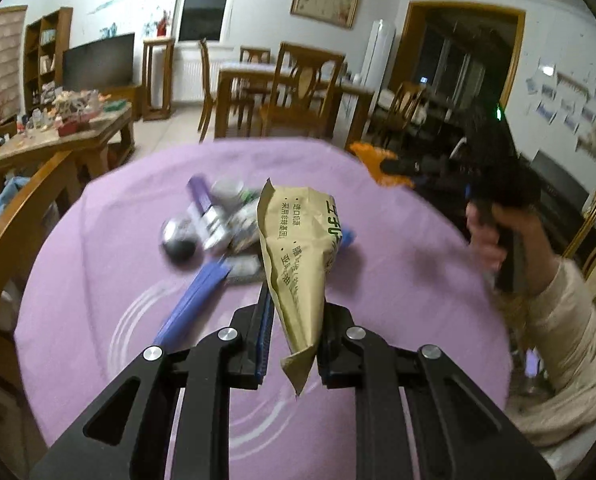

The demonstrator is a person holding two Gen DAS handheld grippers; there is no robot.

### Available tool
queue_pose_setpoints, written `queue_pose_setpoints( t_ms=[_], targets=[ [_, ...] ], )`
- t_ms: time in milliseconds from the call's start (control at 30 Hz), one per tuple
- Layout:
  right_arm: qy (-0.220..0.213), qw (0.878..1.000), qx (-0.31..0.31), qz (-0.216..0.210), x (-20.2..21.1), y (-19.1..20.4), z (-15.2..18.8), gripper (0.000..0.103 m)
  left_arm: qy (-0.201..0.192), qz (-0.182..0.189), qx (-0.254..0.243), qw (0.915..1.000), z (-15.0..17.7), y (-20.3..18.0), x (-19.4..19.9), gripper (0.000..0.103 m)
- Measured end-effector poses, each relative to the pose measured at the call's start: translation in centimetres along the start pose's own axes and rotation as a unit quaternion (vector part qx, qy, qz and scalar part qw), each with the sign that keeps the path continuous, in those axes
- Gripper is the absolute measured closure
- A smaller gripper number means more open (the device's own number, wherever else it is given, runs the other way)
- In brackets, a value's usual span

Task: Collect trash
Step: 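Carry the paper bag and orange packet over the black bin and open both tools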

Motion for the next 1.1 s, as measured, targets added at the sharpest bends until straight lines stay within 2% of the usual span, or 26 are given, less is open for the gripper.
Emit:
queue_pose_setpoints(
  t_ms=[133, 300, 567, 833, 1100],
  targets=[
    [-0.053, 0.998, -0.027, 0.01, 4.2, -2.4, -1.7, 0.059, -0.039, 0.021, 0.002, 0.999, -3.8, -2.5, -1.4, 0.084],
    [-0.128, 0.988, -0.061, 0.056, 10.6, -7.6, -3.7, 0.059, -0.072, 0.055, 0.001, 0.9959, -8.9, -6.7, -5.5, 0.084],
    [-0.199, 0.962, -0.125, 0.137, 19.0, -17.4, -3.8, 0.059, -0.072, 0.123, -0.027, 0.9894, -14.5, -15.8, -14.3, 0.084],
    [-0.232, 0.937, -0.185, 0.182, 24.4, -26.2, -1.9, 0.059, -0.052, 0.161, -0.042, 0.9847, -16.6, -21.8, -21.1, 0.084],
    [-0.227, 0.932, -0.211, 0.19, 24.6, -30.9, -0.7, 0.059, -0.015, 0.169, -0.049, 0.9843, -16.4, -24.1, -25.1, 0.084]
  ],
)
Point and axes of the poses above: each gripper's, at about its wrist camera, not at the fingertips, and x roughly against the way its jaws point, y to its left, z to its underside, the point moved 10 cm from there along -x, roughly the way its jaws point, and after that the axes turned 8 degrees about -x, right-handed, at the moved point
